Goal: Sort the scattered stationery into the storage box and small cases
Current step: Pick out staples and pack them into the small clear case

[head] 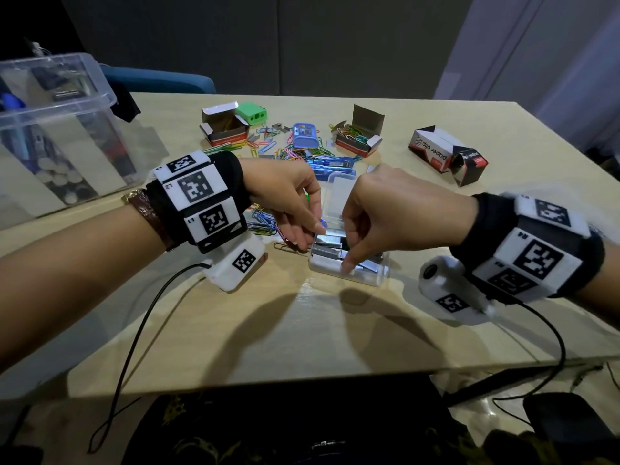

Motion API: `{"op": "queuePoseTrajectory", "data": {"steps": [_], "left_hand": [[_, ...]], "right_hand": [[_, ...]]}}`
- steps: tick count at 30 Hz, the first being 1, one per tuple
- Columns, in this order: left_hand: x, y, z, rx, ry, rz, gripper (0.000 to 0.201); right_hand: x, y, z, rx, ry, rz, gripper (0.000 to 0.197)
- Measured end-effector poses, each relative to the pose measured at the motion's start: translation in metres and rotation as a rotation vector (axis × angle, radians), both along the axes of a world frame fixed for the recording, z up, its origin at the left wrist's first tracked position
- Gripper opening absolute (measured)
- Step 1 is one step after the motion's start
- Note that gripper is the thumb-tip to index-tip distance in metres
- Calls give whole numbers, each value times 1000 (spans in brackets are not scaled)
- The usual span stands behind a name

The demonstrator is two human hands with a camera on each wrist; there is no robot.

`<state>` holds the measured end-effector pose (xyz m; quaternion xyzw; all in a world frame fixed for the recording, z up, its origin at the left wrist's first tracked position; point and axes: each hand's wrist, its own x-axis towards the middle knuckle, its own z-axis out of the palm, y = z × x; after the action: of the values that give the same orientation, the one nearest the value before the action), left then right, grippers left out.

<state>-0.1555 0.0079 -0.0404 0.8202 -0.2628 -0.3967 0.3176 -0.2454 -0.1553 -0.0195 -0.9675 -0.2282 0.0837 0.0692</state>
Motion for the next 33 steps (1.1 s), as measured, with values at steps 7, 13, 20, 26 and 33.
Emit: {"op": "queuePoseTrajectory", "data": {"steps": [7,13,20,26,33], "left_hand": [[-6,0,-1,14,18,-18,28],[-2,2,-4,-1,29,-23,26],[33,11,13,-39,-65,49,40],[85,38,16,55,-307,234,20],[107,76,10,292,-360,317,19]], "right_hand": [[3,2,-7,-6,86,44,27],[6,-7,0,41,89,18,35],[58,-49,31,183,-77,-224,23],[103,-83,8,-1,217,-481,31],[122,-84,-15,-5,333,-510,23]]}}
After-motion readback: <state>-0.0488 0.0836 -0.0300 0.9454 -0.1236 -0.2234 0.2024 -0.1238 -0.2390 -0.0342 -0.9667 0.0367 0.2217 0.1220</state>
